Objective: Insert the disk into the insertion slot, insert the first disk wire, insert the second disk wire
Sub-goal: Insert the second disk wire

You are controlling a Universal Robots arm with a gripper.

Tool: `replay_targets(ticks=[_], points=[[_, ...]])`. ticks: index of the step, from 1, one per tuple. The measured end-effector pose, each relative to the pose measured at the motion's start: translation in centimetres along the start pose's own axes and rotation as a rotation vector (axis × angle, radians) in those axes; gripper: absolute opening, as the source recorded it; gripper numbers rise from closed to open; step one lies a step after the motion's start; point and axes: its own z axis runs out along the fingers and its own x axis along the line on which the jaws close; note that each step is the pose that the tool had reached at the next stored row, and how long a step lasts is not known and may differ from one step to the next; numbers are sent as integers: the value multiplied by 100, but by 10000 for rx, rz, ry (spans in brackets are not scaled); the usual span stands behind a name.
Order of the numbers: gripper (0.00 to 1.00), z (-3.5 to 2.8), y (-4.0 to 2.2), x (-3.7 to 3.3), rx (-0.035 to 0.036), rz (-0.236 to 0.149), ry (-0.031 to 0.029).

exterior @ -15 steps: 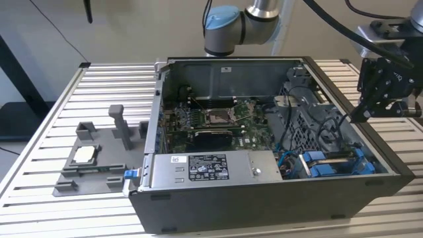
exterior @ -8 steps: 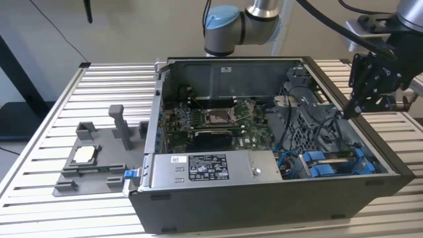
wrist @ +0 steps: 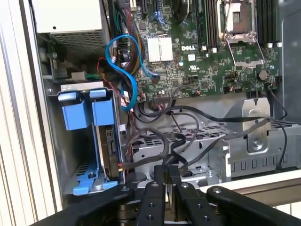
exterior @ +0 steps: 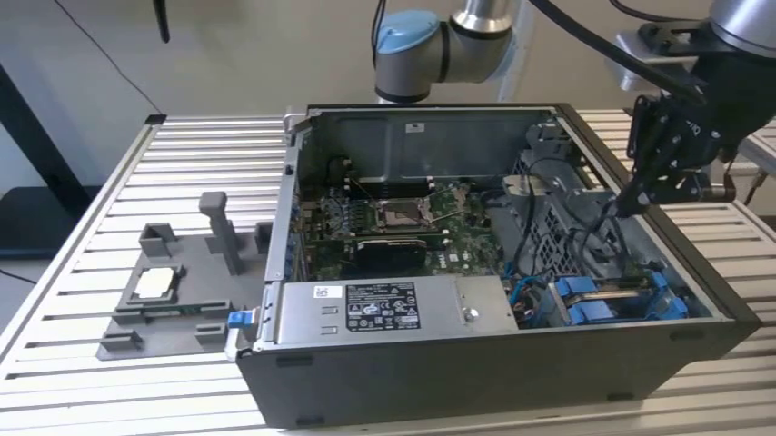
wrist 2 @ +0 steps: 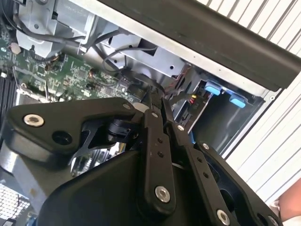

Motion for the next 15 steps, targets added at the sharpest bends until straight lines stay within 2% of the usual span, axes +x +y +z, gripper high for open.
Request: replay_targets(ticks=[2, 4, 5, 6, 8, 12, 15], points=[[16, -3, 47, 6, 5, -1, 42], [16, -22, 73, 7, 8, -2, 58], [16, -40, 82, 5, 7, -2, 57], [16, -97, 120, 1, 8, -3, 66], [16, -103, 217, 14, 22, -8, 173], [16, -97, 332, 30, 52, -31, 427], [16, -88, 378, 37, 62, -46, 517]])
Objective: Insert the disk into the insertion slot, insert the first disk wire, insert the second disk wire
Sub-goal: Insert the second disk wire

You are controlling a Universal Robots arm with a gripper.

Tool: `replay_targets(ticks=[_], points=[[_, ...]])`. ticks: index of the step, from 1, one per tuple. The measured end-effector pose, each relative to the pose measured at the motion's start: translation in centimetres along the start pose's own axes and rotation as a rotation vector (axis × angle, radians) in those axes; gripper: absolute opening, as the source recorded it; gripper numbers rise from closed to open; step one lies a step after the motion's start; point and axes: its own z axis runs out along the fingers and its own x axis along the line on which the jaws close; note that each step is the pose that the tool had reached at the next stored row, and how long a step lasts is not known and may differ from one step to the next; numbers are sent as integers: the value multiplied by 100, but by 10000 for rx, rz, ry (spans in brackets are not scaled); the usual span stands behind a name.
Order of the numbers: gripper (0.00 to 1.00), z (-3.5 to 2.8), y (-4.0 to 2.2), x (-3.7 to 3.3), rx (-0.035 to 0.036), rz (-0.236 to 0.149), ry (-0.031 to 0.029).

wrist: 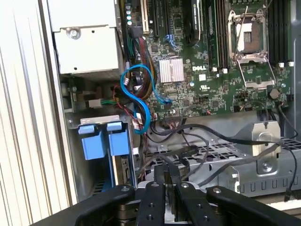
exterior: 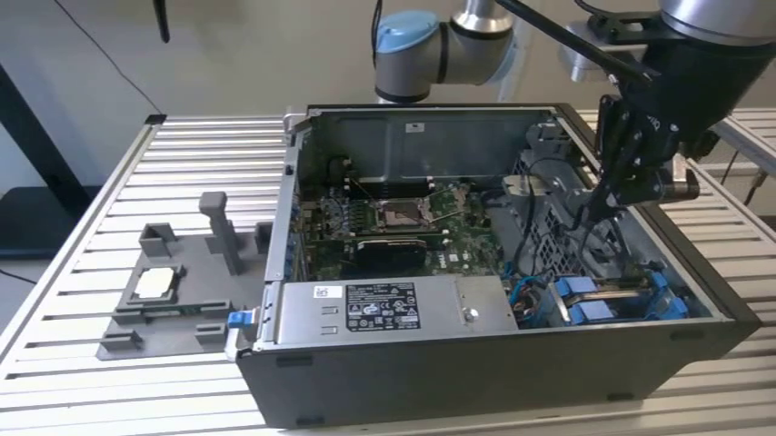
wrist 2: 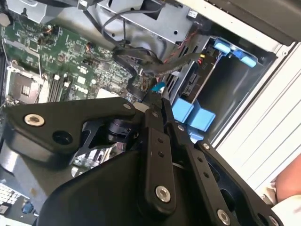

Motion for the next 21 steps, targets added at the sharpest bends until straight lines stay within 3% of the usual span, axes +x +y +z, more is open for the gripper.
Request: replay_targets(ticks=[1, 2, 3, 12, 17, 21], points=[[16, 4, 22, 3, 7, -14, 67], [16, 7, 36, 11, 19, -69, 202], [16, 5, 35, 27, 21, -100, 233], [16, 69, 27, 115, 24, -124, 232], [16, 106, 16, 223, 43, -129, 229], [16, 107, 15, 229, 43, -133, 228]])
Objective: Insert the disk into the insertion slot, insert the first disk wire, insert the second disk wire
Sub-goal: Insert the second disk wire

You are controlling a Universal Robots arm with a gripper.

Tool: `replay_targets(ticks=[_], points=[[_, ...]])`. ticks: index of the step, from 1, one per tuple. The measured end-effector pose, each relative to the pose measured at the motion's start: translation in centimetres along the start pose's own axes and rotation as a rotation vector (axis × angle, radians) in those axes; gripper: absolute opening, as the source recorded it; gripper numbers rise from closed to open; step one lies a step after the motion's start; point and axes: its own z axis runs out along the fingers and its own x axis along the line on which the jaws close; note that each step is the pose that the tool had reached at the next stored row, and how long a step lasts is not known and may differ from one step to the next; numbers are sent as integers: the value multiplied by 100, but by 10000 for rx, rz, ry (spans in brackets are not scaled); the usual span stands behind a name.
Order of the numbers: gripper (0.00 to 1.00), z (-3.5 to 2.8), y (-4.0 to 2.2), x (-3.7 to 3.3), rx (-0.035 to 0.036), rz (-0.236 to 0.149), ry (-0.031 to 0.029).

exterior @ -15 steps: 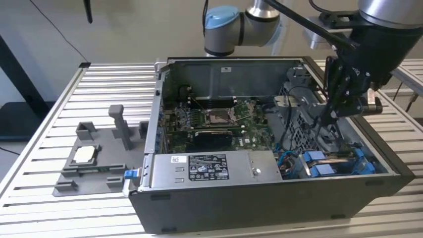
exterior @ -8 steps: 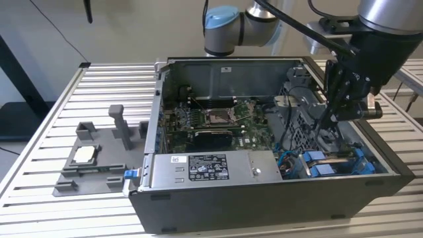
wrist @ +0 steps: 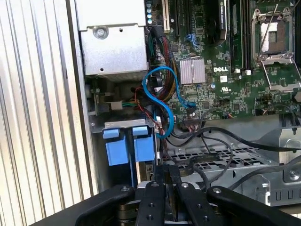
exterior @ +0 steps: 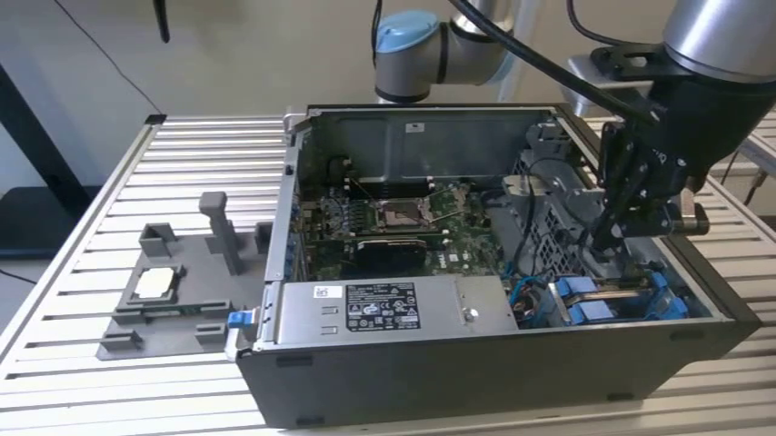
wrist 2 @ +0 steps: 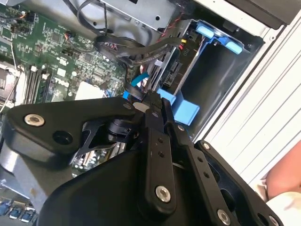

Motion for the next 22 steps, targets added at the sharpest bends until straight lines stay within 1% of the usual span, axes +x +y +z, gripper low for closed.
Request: replay_targets(ticks=[1, 2, 3, 4, 6, 9, 10, 11, 13, 16, 17, 18, 22], points=[[16, 0, 0, 0, 8, -2, 7], [16, 3, 6, 1, 81, -8, 41], [16, 6, 11, 2, 175, -16, 56], [16, 10, 21, 4, 308, -25, 78], [16, 16, 39, 6, 506, -41, 111], [16, 25, 63, 9, 865, -68, 155], [16, 31, 75, 11, 1074, -83, 168], [16, 37, 82, 13, 1177, -90, 165], [16, 71, 112, 19, 1480, -106, 136], [16, 91, 132, 25, 1721, -119, 108], [16, 97, 137, 28, 1791, -123, 102], [16, 106, 141, 31, 1825, -125, 98], [16, 140, 153, 42, 1911, -131, 97]])
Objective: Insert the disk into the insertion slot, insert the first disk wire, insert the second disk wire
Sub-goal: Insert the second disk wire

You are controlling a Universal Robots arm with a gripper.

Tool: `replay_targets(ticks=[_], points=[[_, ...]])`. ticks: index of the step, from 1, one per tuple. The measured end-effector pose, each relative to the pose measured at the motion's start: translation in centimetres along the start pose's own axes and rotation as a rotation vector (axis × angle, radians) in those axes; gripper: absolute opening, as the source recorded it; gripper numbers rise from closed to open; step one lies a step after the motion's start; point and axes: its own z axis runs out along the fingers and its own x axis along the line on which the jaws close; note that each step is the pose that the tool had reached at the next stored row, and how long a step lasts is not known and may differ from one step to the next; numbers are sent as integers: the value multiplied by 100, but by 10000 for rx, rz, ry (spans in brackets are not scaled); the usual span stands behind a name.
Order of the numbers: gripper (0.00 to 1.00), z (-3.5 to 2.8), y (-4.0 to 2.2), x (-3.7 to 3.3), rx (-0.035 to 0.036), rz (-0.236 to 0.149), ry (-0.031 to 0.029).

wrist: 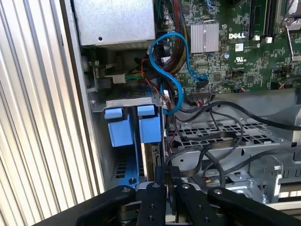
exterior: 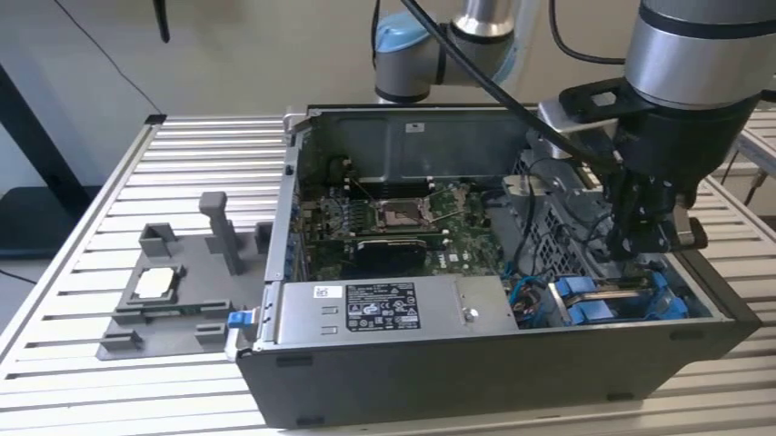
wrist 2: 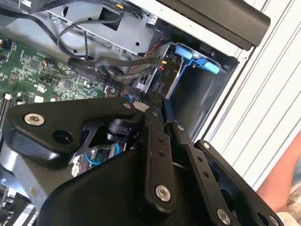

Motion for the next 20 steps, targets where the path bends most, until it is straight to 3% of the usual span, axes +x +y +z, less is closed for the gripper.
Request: replay_targets(ticks=[5, 6, 8, 14, 16, 19, 20], points=[[16, 28, 15, 18, 178, -12, -5], [16, 47, 28, 32, 311, -20, -13], [16, 67, 43, 45, 442, -28, -16], [16, 88, 71, 50, 478, -137, 24], [16, 96, 89, 52, 523, -179, 20], [16, 106, 119, 56, 651, -239, 13], [16, 115, 133, 58, 782, -275, 1]])
